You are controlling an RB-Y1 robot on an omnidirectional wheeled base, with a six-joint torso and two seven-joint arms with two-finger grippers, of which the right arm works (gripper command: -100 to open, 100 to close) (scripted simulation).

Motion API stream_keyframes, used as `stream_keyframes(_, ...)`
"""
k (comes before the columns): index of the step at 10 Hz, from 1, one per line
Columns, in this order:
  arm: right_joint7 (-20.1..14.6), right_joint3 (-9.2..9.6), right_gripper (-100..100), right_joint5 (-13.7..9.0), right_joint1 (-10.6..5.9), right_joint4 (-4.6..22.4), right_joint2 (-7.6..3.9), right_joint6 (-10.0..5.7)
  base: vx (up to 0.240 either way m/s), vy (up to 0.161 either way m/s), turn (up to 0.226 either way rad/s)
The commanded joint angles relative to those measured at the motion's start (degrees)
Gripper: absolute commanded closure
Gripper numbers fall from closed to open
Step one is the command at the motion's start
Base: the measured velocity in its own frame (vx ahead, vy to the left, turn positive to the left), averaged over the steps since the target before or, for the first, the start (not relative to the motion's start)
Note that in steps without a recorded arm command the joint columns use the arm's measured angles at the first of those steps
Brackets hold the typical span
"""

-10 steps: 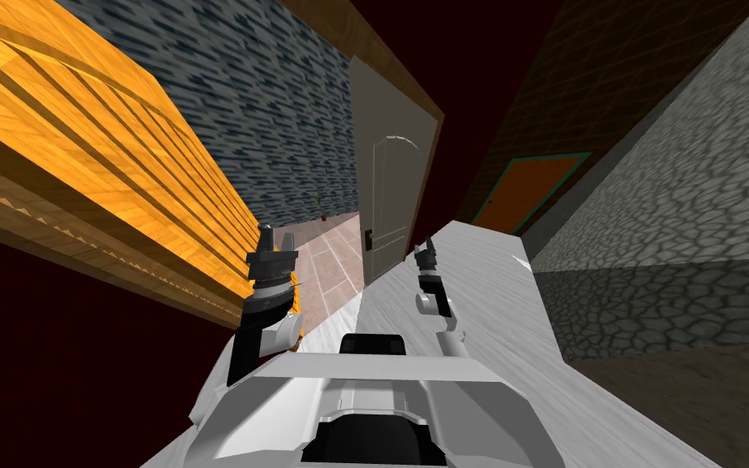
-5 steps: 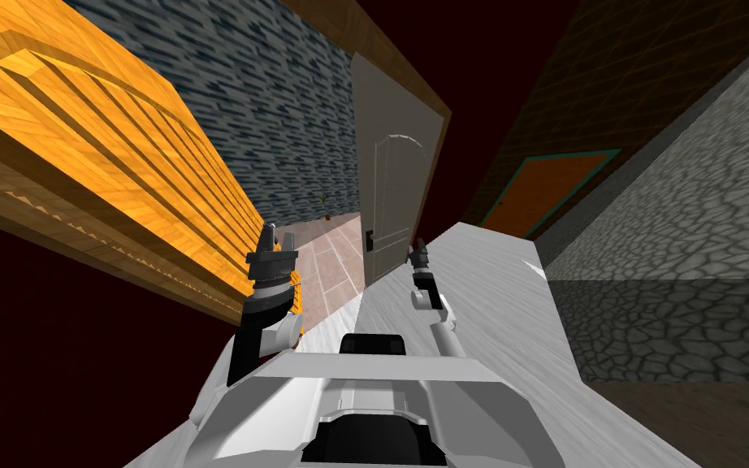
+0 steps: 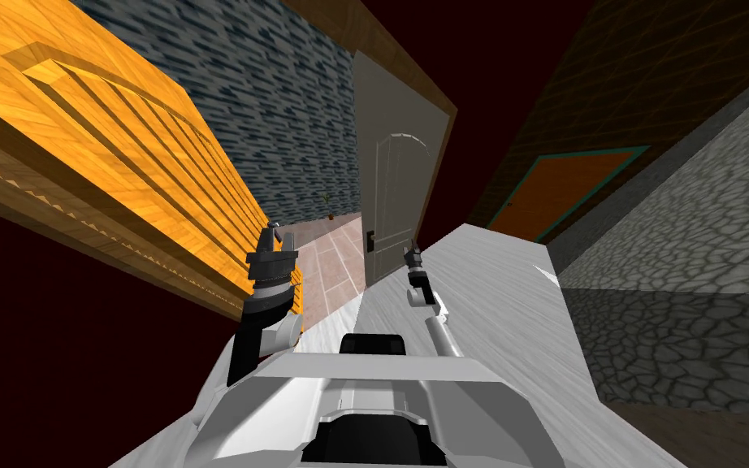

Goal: Push the door open

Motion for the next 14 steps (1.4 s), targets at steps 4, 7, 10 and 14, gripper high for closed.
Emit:
stream_keyframes(4, -0.1, 0.90, -100, 0.8, -4.95, 8.1, 0.21, -0.26, 0.035, -0.058, 0.092)
stream_keyframes(7, -0.2, 1.26, -100, 1.1, -6.88, 12.4, 0.31, -0.43, 0.024, -0.065, 0.077)
stream_keyframes(10, -0.3, 1.97, -100, 1.7, -10.71, 18.3, 0.55, -0.77, 0.030, -0.066, 0.101)
stream_keyframes(14, -0.4, 2.64, -100, 2.3, -14.32, 24.4, 0.89, -1.09, 0.028, -0.062, 0.086)
